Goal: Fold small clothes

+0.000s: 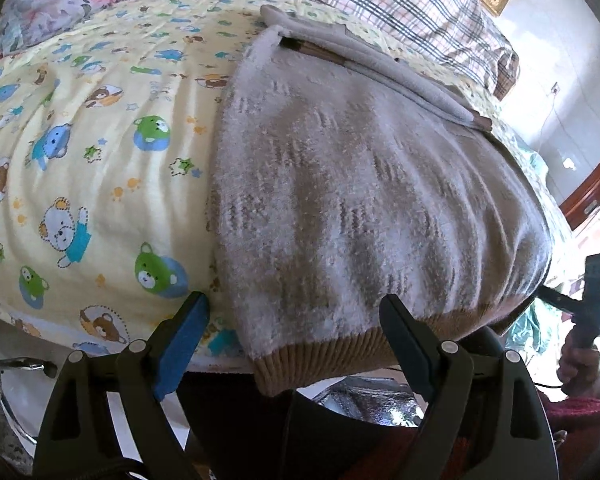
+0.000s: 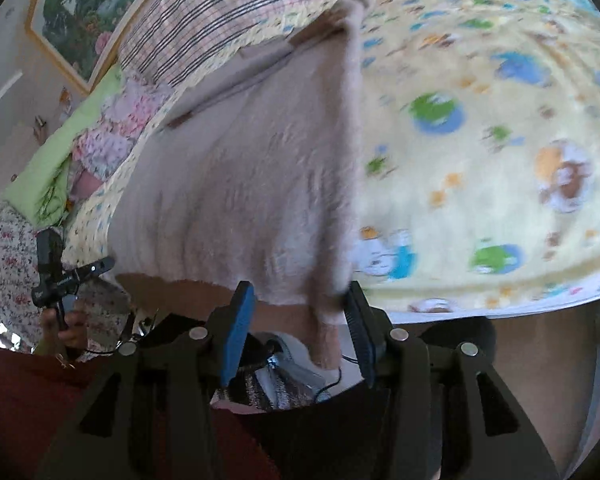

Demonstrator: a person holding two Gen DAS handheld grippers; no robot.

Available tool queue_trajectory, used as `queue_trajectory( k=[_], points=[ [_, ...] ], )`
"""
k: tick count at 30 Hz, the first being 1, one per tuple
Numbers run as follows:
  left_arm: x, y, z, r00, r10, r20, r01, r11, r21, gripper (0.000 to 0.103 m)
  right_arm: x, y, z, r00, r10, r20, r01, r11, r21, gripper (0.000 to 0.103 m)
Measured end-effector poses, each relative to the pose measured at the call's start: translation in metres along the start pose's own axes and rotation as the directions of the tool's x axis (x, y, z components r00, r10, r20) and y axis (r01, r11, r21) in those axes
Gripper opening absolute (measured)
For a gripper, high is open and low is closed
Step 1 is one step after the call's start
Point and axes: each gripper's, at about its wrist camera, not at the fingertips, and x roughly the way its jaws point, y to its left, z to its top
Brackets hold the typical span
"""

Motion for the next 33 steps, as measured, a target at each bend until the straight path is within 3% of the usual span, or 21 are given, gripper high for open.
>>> queue_trajectory(
  k=[3, 6, 7, 8, 9, 10, 13, 18, 23, 33],
  points=[
    [0.0, -0.004, 0.002, 1.0, -0.018, -0.003, 0.018, 1.0, 0.015, 0.08, 0.019, 0.006, -0.001, 0.999, 0.024, -0.026, -0.024, 0.999, -0.022, 0.05],
    [0.0, -0.003, 0.004, 1.0, -0.018, 0.002, 0.018, 1.0, 0.021, 0.066, 0.028, 0.011, -0.004, 0.999, 0.03, -0.042, -0.032, 0.999, -0.04, 0.05],
    [0.0, -0.002, 0.004, 1.0, -0.012, 0.005, 0.012, 1.0, 0.026, 0.06, 0.028, 0.011, -0.004, 0.999, 0.033, -0.042, -0.035, 0.998, -0.044, 0.046],
    [-0.001, 0.0, 0.005, 1.0, -0.002, 0.008, 0.001, 1.0, 0.029, 0.047, 0.028, 0.011, -0.004, 0.999, 0.032, -0.044, -0.034, 0.998, -0.047, 0.041],
    [-0.002, 0.001, 0.005, 1.0, 0.007, 0.01, -0.007, 1.0, 0.03, 0.038, 0.027, 0.01, -0.004, 0.999, 0.024, -0.048, -0.026, 0.998, -0.055, 0.023],
    [-0.004, 0.006, 0.005, 1.0, 0.004, 0.009, -0.004, 1.0, 0.022, 0.021, 0.025, 0.008, -0.004, 0.998, 0.023, -0.053, -0.025, 0.998, -0.053, 0.017],
    [-0.007, 0.016, 0.006, 0.999, -0.043, 0.005, 0.043, 0.999, -0.014, 0.007, 0.016, 0.008, -0.004, 0.996, 0.075, -0.055, -0.077, 0.996, -0.048, 0.014],
    [-0.017, 0.018, 0.006, 0.997, -0.067, 0.028, 0.068, 0.997, -0.032, 0.005, 0.001, 0.024, 0.001, 0.981, 0.185, -0.056, -0.189, 0.979, -0.081, 0.013],
    [-0.034, 0.012, 0.022, 0.988, -0.129, 0.082, 0.132, 0.991, -0.035, 0.005, -0.016, 0.038, 0.023, 0.932, 0.361, 0.011, -0.36, 0.93, -0.07, 0.011],
    [-0.051, -0.015, 0.094, 0.949, -0.215, 0.231, 0.219, 0.976, 0.009, 0.005, -0.026, 0.04, 0.074, 0.858, 0.487, 0.166, -0.483, 0.873, -0.063, 0.009]
  ],
)
